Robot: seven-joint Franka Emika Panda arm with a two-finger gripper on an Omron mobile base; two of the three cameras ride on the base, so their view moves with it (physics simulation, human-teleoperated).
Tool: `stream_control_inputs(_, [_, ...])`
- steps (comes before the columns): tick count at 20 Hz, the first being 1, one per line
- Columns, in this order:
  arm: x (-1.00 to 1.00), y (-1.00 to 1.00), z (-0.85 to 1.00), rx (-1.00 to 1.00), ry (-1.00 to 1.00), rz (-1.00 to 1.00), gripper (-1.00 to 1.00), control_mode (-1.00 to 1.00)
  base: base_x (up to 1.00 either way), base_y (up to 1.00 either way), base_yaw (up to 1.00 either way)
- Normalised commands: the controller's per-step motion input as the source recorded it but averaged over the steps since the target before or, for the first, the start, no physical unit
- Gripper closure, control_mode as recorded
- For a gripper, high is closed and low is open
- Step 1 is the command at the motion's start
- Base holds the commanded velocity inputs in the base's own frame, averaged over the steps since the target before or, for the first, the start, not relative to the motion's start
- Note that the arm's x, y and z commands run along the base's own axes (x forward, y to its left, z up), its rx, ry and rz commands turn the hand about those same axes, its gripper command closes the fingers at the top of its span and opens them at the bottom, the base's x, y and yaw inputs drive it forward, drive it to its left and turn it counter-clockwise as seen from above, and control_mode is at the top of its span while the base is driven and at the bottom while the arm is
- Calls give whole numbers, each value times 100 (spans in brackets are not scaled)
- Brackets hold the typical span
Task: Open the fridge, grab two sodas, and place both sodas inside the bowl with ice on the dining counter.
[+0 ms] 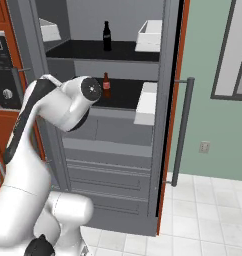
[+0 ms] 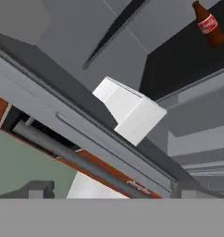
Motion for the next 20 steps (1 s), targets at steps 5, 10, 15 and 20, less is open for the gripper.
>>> stream_control_inputs(5, [55, 0, 0, 8, 15, 9, -100, -100, 0, 0, 0])
stream_control_inputs(10, [51, 3, -2, 13, 8, 4, -100, -100, 0, 0, 0])
stream_control_inputs(15, [35, 13, -4, 14, 4, 0, -100, -100, 0, 0, 0])
stream_control_inputs(20, [1, 39, -12, 12, 0, 0, -100, -100, 0, 0, 0])
